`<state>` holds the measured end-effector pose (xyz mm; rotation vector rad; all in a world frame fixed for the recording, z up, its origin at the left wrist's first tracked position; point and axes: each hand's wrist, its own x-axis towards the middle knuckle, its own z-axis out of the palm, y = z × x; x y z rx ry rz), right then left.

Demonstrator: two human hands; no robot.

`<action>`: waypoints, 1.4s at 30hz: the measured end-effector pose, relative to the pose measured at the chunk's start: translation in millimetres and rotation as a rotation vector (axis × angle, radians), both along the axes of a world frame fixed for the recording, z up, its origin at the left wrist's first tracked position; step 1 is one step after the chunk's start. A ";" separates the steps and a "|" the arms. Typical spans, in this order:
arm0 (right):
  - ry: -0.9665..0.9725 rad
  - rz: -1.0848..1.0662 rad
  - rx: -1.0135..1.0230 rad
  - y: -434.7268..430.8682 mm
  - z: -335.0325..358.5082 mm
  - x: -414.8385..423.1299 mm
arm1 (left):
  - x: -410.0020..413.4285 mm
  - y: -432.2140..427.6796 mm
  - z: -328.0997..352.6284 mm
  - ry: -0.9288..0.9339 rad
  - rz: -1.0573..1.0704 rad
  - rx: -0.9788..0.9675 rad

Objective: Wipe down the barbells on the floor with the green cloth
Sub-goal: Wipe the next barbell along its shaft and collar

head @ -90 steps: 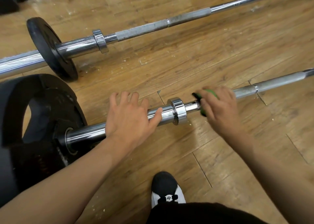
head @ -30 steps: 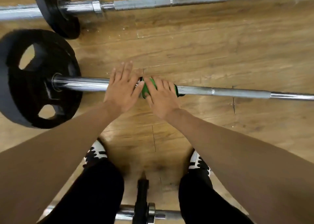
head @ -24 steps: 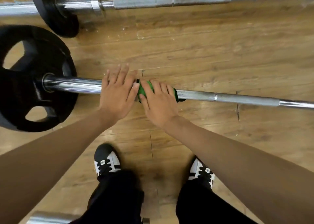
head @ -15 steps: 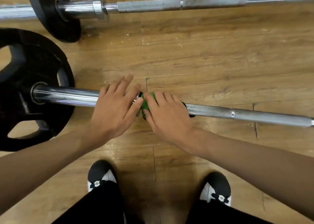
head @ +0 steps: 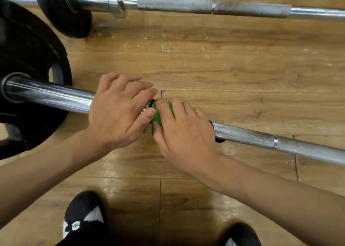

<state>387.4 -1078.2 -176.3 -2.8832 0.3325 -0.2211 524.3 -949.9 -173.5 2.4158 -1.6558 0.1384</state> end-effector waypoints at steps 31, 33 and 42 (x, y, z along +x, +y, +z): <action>-0.019 -0.167 0.029 -32.9 3.2 -40.0 | -7.7 -7.1 1.7 -0.025 0.055 -0.110; -0.035 -0.154 0.011 -15.2 1.6 -20.5 | -9.4 -6.5 0.3 -0.047 0.049 -0.125; 0.034 -0.006 -0.009 -28.3 3.7 -33.4 | -11.6 2.5 0.6 0.052 0.029 -0.080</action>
